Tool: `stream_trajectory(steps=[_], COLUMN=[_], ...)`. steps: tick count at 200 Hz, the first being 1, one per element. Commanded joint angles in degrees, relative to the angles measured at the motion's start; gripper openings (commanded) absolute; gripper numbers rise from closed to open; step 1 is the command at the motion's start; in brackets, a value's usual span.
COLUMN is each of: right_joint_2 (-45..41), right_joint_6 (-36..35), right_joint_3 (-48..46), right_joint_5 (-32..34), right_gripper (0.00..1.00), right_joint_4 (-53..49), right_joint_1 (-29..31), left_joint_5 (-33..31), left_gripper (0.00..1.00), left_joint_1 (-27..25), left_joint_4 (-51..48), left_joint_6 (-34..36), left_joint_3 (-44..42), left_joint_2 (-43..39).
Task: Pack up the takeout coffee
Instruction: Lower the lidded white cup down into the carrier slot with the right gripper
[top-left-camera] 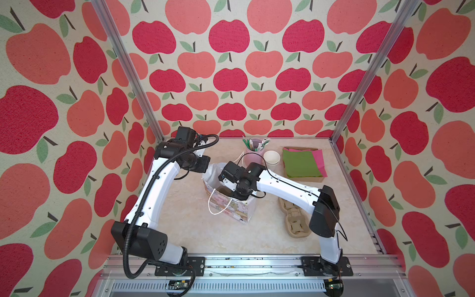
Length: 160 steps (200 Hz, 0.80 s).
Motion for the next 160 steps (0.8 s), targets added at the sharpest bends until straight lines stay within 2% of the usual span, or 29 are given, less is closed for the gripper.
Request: stream_trajectory(steps=[1, 79, 160], right_joint_2=[2.29, 1.54, 1.17], right_joint_6=[-0.82, -0.84, -1.72], right_joint_3=[0.52, 4.58, 10.33], right_joint_5=[-1.00, -0.26, 1.69], right_gripper=[0.43, 0.51, 0.75], right_joint_4=[-4.19, -5.22, -6.67], right_joint_1=[-0.08, 0.23, 1.06], left_joint_5=[-0.54, -0.72, -2.42], left_gripper=[0.00, 0.00, 0.00], left_joint_1=[-0.12, -0.30, -1.28], left_joint_4=[-0.21, -0.45, -1.78], left_joint_6=[0.88, 1.01, 1.62], left_joint_3=[-0.46, -0.03, 1.48], left_joint_2=[-0.49, -0.27, 0.41])
